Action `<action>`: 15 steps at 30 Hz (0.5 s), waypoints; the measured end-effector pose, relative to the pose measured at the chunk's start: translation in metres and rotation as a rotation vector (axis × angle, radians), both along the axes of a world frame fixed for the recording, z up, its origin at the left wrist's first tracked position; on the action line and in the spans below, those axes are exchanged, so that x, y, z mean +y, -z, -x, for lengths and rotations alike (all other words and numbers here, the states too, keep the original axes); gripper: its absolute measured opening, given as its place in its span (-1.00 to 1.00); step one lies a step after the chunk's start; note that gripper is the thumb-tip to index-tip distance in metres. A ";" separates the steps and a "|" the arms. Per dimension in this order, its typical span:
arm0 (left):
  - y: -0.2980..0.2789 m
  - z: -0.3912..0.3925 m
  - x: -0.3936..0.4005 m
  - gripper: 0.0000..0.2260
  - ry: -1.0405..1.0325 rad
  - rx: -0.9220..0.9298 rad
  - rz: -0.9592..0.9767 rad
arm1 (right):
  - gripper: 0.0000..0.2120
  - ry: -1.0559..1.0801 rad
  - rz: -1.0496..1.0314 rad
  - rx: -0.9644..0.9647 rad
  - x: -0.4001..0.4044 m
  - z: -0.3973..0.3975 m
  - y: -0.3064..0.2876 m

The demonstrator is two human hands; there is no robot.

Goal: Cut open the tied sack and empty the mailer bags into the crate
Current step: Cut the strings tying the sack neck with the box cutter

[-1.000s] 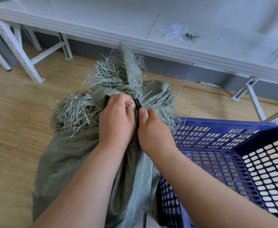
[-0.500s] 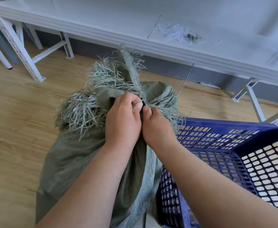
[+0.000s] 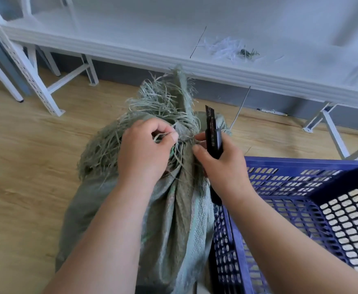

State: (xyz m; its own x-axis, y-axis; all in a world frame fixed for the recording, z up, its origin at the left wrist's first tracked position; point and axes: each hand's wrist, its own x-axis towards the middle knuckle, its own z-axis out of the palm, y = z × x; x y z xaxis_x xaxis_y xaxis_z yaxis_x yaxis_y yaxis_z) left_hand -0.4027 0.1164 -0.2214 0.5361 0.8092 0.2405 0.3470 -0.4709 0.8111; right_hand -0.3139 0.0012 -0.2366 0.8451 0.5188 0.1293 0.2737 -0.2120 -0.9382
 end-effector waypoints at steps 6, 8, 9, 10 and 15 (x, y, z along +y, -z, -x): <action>-0.019 0.011 0.016 -0.89 -0.065 -0.255 0.225 | -0.83 -0.071 -0.029 0.016 0.011 0.001 -0.008; -0.017 0.012 0.019 -0.94 -0.034 -0.181 0.239 | -0.82 -0.069 -0.002 -0.058 0.016 0.002 -0.010; -0.016 0.013 0.020 -0.95 -0.028 -0.103 0.222 | -0.82 -0.064 0.014 -0.080 0.018 0.003 -0.011; -0.015 0.013 0.020 -0.90 -0.034 -0.026 0.198 | -0.84 -0.051 0.015 -0.080 0.018 0.004 -0.010; -0.028 0.017 0.010 -0.56 -0.293 -0.192 -0.148 | -0.81 0.044 -0.201 0.202 0.005 0.001 -0.006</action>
State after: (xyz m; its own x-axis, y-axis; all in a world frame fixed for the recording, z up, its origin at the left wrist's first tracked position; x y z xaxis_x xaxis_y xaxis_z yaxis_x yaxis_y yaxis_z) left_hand -0.4198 0.1265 -0.1937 0.2209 0.8703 0.4403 0.3325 -0.4916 0.8049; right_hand -0.3146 0.0059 -0.2309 0.8852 0.4621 0.0525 0.0716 -0.0238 -0.9972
